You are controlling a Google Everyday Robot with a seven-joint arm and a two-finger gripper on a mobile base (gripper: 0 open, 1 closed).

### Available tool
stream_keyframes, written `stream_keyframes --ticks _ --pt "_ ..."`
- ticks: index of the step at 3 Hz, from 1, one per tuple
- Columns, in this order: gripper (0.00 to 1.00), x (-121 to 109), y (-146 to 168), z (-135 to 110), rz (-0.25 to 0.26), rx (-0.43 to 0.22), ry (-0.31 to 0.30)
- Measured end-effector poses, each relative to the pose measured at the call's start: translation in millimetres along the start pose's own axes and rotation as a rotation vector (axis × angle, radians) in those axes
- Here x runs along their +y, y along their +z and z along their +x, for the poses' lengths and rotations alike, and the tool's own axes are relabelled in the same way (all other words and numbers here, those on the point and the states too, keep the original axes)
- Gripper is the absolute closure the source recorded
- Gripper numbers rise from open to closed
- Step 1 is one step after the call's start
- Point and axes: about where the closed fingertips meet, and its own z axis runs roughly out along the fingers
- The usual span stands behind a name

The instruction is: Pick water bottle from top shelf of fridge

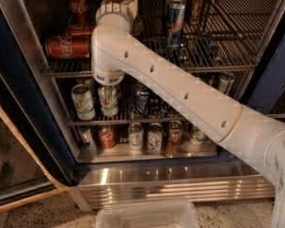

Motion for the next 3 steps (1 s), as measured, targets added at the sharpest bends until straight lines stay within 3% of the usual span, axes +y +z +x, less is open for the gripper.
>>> stream_keyframes --ticks 2,3 --pt "1.0 9 -15 -24 -0.004 0.011 -0.026" --pt "1.0 9 -15 -22 -0.004 0.011 -0.026"
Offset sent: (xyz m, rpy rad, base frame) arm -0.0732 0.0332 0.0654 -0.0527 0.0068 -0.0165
